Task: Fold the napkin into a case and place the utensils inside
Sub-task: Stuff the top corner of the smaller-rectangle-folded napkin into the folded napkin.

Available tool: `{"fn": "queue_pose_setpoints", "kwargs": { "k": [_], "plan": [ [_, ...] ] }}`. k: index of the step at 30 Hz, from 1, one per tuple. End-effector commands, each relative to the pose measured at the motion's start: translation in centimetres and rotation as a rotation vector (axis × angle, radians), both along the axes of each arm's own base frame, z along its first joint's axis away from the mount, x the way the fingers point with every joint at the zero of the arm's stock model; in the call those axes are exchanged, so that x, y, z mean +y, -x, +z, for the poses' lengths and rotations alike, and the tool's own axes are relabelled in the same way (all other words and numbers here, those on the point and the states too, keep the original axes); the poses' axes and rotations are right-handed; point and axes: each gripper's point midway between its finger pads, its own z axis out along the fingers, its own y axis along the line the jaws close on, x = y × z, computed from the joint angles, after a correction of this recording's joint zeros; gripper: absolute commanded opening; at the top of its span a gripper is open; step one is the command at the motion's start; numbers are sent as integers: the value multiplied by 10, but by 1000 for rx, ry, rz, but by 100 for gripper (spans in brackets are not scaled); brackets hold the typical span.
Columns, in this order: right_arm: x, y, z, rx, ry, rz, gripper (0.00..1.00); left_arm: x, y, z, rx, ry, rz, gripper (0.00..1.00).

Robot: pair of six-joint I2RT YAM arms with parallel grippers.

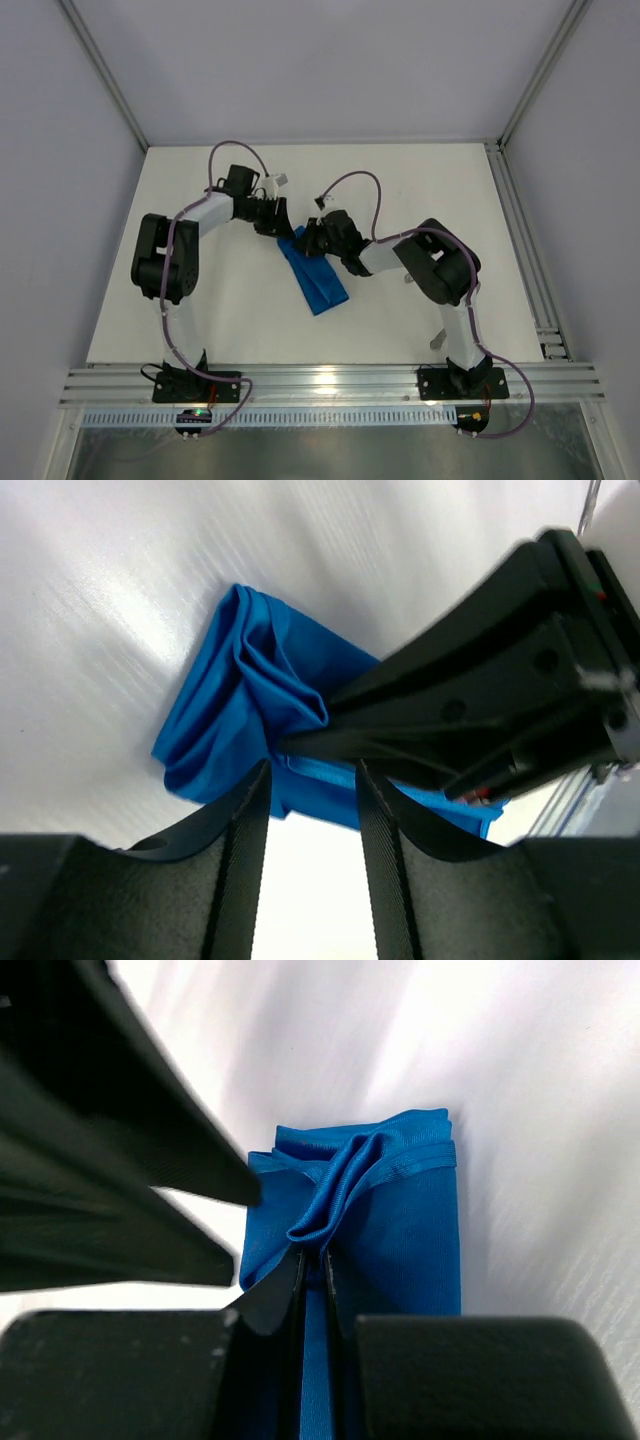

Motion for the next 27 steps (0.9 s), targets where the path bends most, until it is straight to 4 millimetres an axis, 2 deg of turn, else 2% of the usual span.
{"fn": "queue_pose_setpoints", "kwargs": {
  "k": [1,5,7,8,12,15,21,27],
  "plan": [
    [-6,-15,6,-19,7,-56,4,10,5,38,-160,-64,-76,43],
    [-5,-14,6,-11,-1,-49,4,16,9,59,-274,-86,-100,44],
    [-4,-13,4,-6,-3,-42,4,22,12,49,-278,-138,-104,43],
    [-3,-14,5,-7,-6,-40,4,29,9,36,-291,-210,-118,42],
    [0,-14,5,-2,-11,-25,4,33,10,7,-294,-334,-185,41],
    [2,-13,6,-3,-13,-15,4,30,9,-2,-346,-418,-241,43],
    [3,-12,6,1,-14,-3,4,13,13,-9,-388,-445,-316,46],
    [4,-11,7,2,-16,10,4,18,7,-27,-377,-507,-301,47]
  ]
}}
